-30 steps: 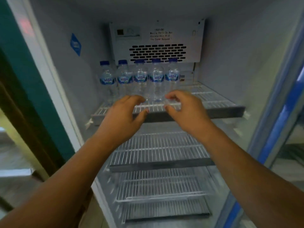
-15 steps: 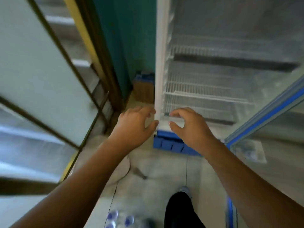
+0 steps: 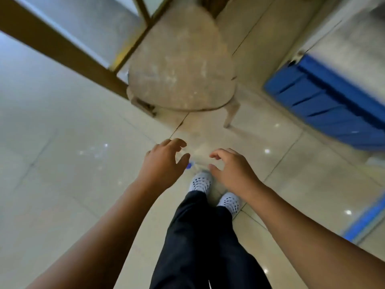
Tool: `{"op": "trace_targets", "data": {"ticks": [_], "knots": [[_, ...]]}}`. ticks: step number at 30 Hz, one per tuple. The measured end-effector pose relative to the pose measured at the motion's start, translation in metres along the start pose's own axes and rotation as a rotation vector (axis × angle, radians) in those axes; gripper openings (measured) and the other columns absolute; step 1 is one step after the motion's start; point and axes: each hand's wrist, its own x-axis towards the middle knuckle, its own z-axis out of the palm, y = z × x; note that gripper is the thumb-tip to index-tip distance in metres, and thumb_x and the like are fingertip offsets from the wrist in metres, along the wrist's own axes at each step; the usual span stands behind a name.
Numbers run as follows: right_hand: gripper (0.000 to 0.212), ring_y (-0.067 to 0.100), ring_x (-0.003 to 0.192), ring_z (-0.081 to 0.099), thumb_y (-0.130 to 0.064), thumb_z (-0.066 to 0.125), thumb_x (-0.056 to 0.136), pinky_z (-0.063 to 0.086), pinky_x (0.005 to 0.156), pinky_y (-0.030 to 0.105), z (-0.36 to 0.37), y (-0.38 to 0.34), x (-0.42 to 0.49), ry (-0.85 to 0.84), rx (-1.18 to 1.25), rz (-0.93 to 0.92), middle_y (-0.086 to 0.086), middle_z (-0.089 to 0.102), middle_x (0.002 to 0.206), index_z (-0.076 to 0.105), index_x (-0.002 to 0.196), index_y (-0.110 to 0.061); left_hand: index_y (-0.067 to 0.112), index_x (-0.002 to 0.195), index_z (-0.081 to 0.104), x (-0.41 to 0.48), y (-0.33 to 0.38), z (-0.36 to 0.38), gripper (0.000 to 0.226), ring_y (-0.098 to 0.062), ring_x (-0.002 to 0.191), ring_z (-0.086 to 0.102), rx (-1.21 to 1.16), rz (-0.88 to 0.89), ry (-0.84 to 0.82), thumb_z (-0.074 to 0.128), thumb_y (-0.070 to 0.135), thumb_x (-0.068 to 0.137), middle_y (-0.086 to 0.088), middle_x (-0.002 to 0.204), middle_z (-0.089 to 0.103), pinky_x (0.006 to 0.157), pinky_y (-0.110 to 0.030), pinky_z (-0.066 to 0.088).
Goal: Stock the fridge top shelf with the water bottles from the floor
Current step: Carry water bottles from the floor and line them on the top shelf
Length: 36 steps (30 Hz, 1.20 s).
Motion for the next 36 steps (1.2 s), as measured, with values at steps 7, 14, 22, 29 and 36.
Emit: {"op": "trace_targets", "data": {"ticks": [7,14,22,29,36], "knots": [[0.044,0.025,0.112,0.054,-0.024,0.061,0.085,0.046,0.095,0.034,0.170,0.098,0.127,-0.220,-0.084,0.031,0.005,0.052,0.131,0.052,0.127,-0.022,0.021,0.132,0.045,0.066,-0.167,0.170,0.046,-0.028,0.119,0.051,0.004,-0.283,-0.093,0.052,0.033,0.088,-0.005,0.136,0.048,0.097,-0.041,0.043],[0.077,0.019,0.139,0.031,-0.024,0.070,0.081,0.025,0.112,0.027,0.316,0.178,0.209,-0.199,-0.041,0.036,0.001,0.022,0.155,0.028,0.146,-0.021,0.022,0.144,0.024,0.131,-0.284,0.284,0.065,-0.032,0.139,0.029,-0.045,-0.405,-0.018,0.056,0.021,0.087,-0.010,0.157,0.013,0.107,-0.040,0.033],[0.058,0.015,0.132,0.044,-0.015,0.071,0.081,0.024,0.100,0.001,0.361,0.207,0.220,0.141,0.167,-0.007,0.003,0.045,0.146,0.049,0.135,-0.013,0.018,0.123,0.043,0.156,-0.317,0.310,0.033,-0.022,0.085,0.048,-0.223,-0.354,0.210,0.053,0.018,0.091,-0.007,0.114,0.060,0.068,-0.029,0.033],[0.053,0.004,0.114,0.049,-0.026,0.067,0.086,0.031,0.092,0.010,0.330,0.190,0.192,0.123,0.264,0.072,-0.004,0.054,0.133,0.047,0.135,-0.019,0.015,0.111,0.043,0.118,-0.287,0.298,0.026,-0.026,0.084,0.051,-0.262,-0.413,0.226,0.056,0.026,0.090,-0.004,0.103,0.057,0.071,-0.039,0.047],[0.052,0.020,0.114,0.056,-0.029,0.065,0.087,0.043,0.100,0.029,0.216,0.131,0.091,0.180,0.319,0.080,0.002,0.057,0.130,0.045,0.135,-0.024,0.017,0.107,0.045,0.050,-0.179,0.211,0.027,-0.024,0.087,0.054,-0.289,-0.294,0.237,0.057,0.032,0.089,-0.001,0.103,0.059,0.074,-0.038,0.048]]}}
